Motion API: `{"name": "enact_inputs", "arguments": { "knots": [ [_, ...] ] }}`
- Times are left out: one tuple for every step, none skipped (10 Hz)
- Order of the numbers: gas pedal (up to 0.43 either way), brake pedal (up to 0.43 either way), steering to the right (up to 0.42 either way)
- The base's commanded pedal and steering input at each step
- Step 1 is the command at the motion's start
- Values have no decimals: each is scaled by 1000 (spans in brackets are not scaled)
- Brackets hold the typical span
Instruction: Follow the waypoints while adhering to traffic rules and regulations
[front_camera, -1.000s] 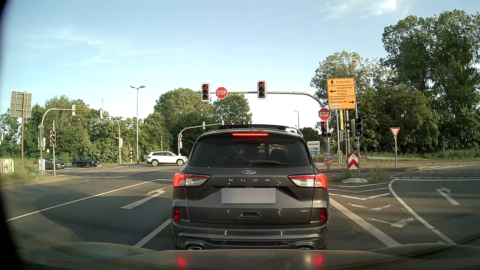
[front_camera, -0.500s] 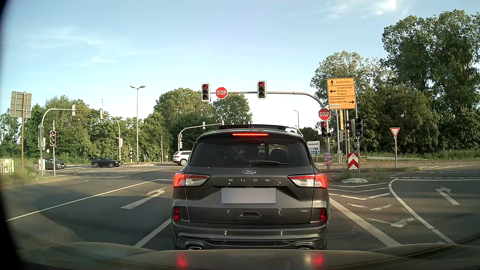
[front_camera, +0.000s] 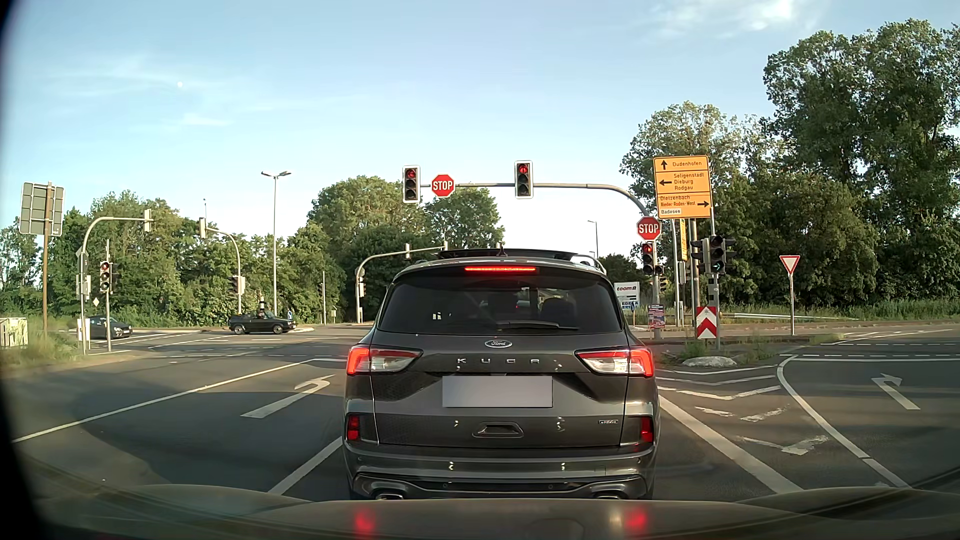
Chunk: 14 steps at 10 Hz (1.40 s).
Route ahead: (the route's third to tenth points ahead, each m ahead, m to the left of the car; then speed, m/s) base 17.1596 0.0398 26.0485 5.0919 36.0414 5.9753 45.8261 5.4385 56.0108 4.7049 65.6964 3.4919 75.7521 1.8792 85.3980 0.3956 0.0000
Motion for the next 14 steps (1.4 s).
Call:
{"name": "enact_inputs", "arguments": {
  "knots": [
    [0,280,5],
    [0,287,5],
    [0,287,5],
    [0,287,5],
    [0,287,5],
    [0,280,5],
    [0,280,5],
    [0,287,5],
    [0,287,5],
    [0,287,5],
    [0,287,5],
    [0,287,5],
    [0,287,5],
    [0,287,5]
  ]
}}
